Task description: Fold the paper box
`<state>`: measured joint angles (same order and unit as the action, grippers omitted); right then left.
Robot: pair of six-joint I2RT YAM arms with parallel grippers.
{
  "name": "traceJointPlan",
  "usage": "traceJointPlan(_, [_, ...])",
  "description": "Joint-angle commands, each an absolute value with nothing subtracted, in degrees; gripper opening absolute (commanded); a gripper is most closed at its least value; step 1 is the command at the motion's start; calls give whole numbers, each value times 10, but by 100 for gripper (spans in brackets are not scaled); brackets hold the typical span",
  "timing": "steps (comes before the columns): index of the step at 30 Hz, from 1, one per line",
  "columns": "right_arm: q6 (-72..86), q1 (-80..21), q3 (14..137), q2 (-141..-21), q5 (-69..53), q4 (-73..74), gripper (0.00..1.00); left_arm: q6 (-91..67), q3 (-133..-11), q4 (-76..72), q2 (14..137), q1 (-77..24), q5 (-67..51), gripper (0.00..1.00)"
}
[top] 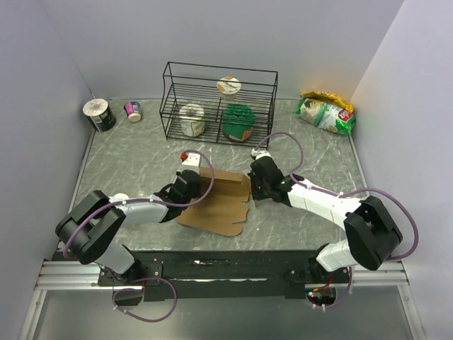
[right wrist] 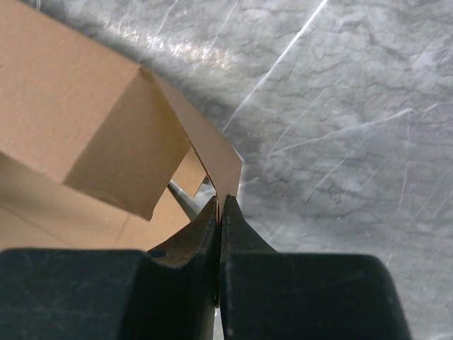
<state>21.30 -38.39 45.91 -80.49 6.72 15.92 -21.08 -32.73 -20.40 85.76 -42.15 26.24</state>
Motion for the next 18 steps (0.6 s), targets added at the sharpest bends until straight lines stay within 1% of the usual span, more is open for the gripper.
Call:
traceJointPlan(1, [257, -422, 507, -817, -18, 134, 2, -231, -333, -173, 881, -456, 185, 1])
traceJointPlan(12, [289, -427, 531, -817, -25, 142, 3, -234, -340, -174, 890, -471, 185, 1])
traceJointPlan(18, [338, -435, 491, -802, -1, 91, 3, -236, -340, -177, 892, -472, 180, 1])
